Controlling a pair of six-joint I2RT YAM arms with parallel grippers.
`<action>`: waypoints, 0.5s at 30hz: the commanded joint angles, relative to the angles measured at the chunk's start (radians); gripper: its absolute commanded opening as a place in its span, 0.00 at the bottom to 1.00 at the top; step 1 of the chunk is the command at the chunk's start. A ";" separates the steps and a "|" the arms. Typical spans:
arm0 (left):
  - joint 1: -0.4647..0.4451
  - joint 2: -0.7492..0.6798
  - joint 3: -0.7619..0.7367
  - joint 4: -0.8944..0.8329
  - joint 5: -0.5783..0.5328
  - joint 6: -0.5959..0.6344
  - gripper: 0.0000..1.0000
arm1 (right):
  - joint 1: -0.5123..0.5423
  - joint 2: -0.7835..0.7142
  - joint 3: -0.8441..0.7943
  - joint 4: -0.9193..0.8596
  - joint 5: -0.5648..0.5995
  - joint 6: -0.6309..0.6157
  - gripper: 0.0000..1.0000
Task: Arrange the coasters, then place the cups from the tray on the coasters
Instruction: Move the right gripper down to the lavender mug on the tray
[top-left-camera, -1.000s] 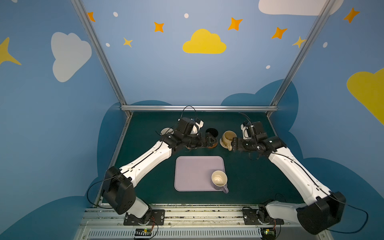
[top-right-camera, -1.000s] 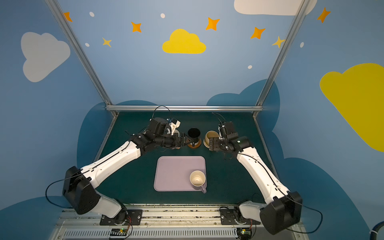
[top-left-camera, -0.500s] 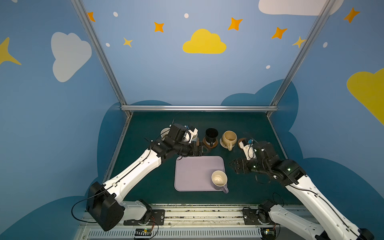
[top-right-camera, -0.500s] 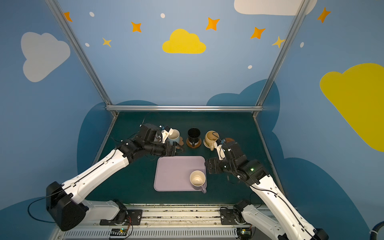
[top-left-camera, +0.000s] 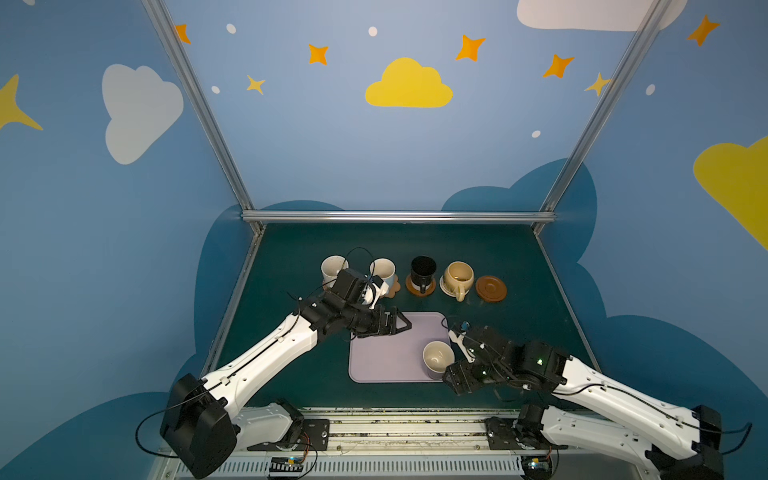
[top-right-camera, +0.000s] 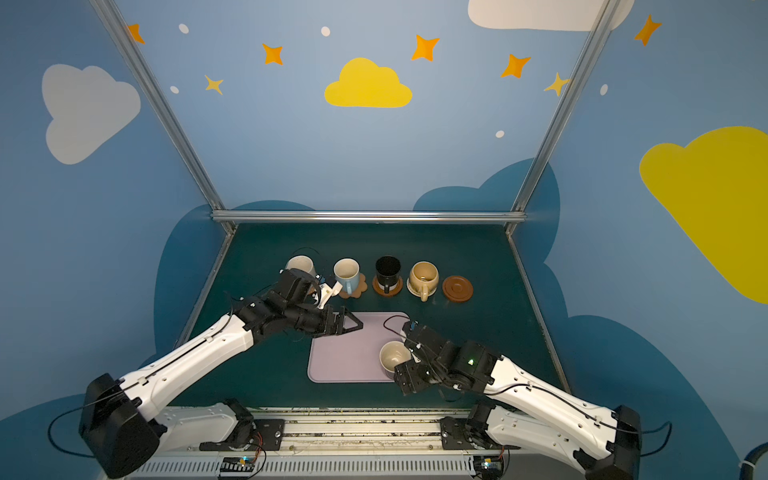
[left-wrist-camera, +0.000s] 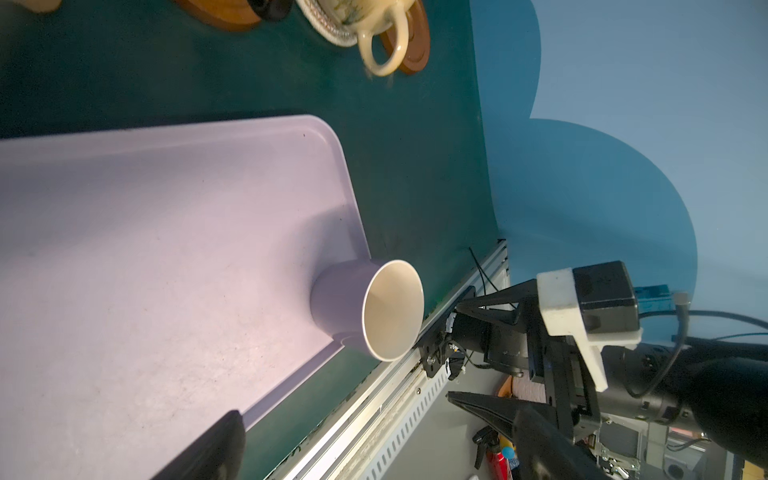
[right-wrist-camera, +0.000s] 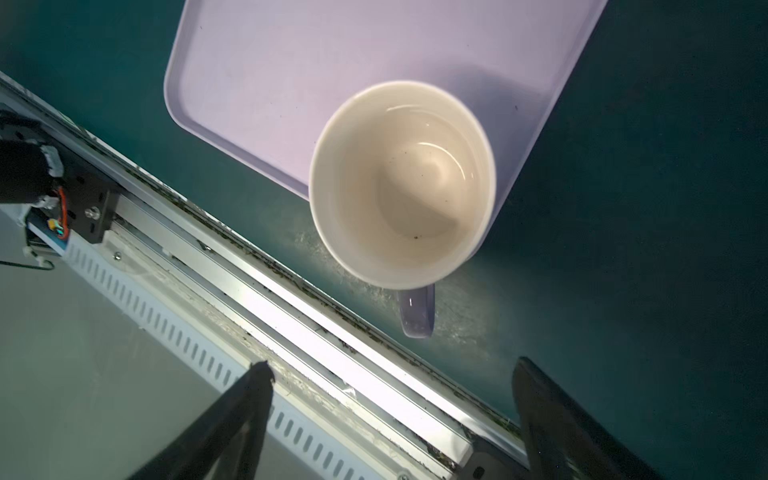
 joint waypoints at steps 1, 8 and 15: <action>-0.006 -0.016 -0.033 0.008 0.010 -0.010 1.00 | 0.057 0.022 -0.025 0.038 0.086 0.064 0.89; -0.015 -0.027 -0.083 0.042 0.002 -0.030 1.00 | 0.103 0.118 -0.060 0.081 0.165 0.096 0.84; -0.023 -0.012 -0.096 0.063 0.001 -0.038 1.00 | 0.093 0.198 -0.100 0.202 0.175 0.079 0.70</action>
